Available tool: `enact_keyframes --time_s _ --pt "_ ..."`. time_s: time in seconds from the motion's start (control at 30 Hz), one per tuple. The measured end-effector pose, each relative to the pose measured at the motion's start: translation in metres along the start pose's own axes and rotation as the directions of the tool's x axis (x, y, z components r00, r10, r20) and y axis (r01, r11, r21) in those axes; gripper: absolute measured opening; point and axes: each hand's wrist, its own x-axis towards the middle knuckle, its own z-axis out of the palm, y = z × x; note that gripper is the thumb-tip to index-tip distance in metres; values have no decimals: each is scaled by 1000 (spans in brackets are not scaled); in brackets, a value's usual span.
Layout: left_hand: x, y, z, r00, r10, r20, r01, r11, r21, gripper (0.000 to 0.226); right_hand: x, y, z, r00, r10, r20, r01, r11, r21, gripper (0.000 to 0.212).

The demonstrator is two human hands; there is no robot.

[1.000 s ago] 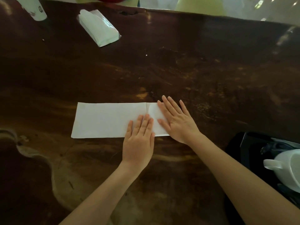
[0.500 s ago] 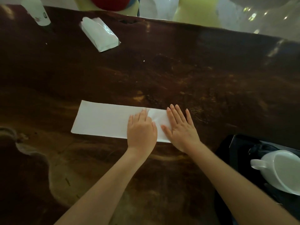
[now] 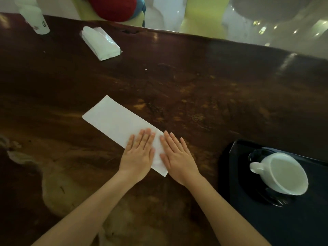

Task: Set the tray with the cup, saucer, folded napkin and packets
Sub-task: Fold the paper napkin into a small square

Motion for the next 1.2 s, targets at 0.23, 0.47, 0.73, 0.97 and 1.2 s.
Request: enact_keyframes --time_s 0.23,0.47,0.73,0.97,1.2 --pt "-22 -29 -17 956 288 56 -284 956 -71 54 -60 -57 15 983 183 7 -182 975 126 60" --pt "-77 1 -18 989 -15 -150 -1 995 -104 55 -95 -110 -8 980 200 12 -196 946 258 58" --pt "-94 26 1 966 -252 -56 243 961 -131 61 30 -4 -55 889 457 -16 -353 707 613 32" --pt "-92 24 6 964 -257 -74 243 957 -158 59 130 -13 -73 697 639 325 -514 128 848 44" --pt "-92 24 9 964 -256 -67 244 959 -147 60 156 -22 -77 749 594 294 -595 406 694 37"
